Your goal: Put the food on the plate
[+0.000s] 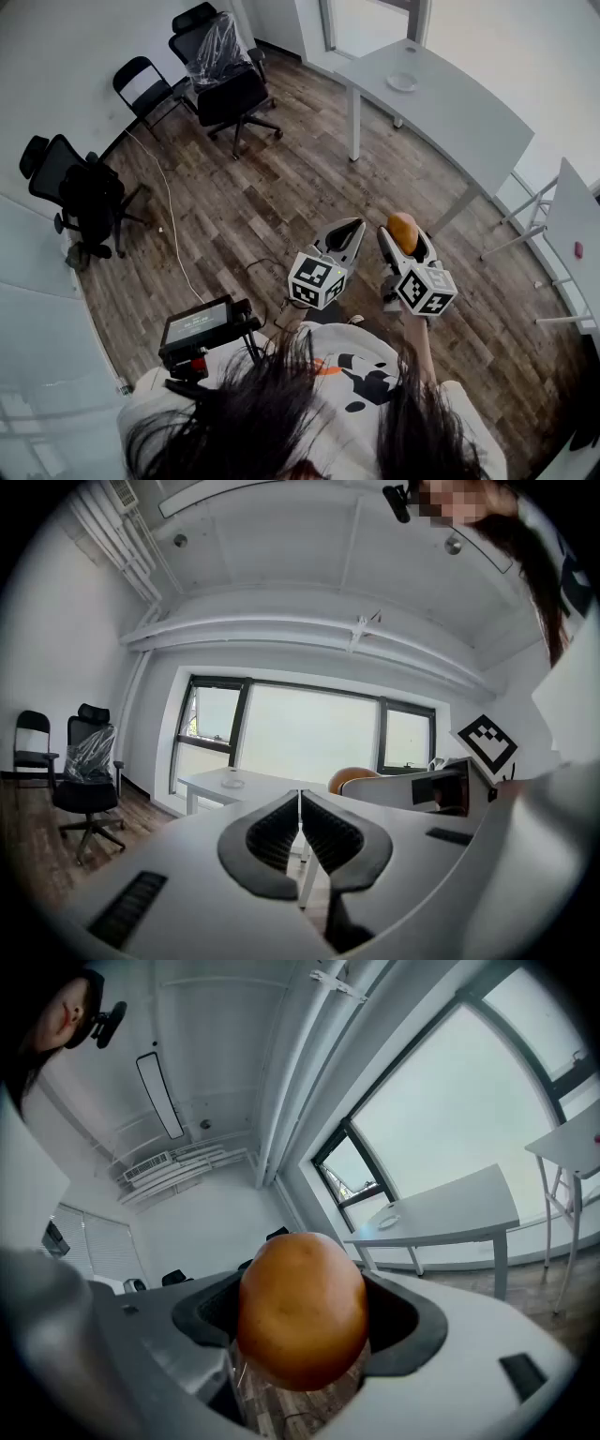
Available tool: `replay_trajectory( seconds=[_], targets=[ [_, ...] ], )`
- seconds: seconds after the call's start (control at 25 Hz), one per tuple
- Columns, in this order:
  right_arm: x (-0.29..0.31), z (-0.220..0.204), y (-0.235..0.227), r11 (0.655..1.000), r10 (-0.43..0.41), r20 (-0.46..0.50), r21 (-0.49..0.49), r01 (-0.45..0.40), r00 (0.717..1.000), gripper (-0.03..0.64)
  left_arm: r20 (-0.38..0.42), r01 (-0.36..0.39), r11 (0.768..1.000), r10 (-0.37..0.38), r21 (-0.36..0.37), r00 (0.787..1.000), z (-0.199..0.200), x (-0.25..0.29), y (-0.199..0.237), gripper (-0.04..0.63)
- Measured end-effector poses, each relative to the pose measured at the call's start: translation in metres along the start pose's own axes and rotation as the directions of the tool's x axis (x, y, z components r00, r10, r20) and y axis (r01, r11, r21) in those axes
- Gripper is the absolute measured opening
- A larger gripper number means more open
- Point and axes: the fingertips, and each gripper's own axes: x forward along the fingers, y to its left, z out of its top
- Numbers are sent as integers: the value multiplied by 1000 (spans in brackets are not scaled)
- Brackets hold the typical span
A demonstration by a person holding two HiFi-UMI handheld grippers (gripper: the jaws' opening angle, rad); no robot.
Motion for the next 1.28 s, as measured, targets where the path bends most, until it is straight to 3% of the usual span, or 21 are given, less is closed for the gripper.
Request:
replay_trajectory(
  seconds=[0.36, 0.68, 1.28],
  targets=[
    [5, 11, -5, 1000, 12, 4, -14, -12, 1000, 379, 0, 5, 1000, -5, 20, 1000, 6, 16, -3, 6],
    [2, 8, -4, 999, 11, 3, -37, -11, 1000, 380, -11, -27, 999, 27, -23, 1000, 5, 16, 5, 6],
    [22, 6, -21, 1000, 12, -24, -22, -12, 1000, 379, -15, -22, 998, 21, -56, 1000, 8, 34, 12, 6]
  ],
)
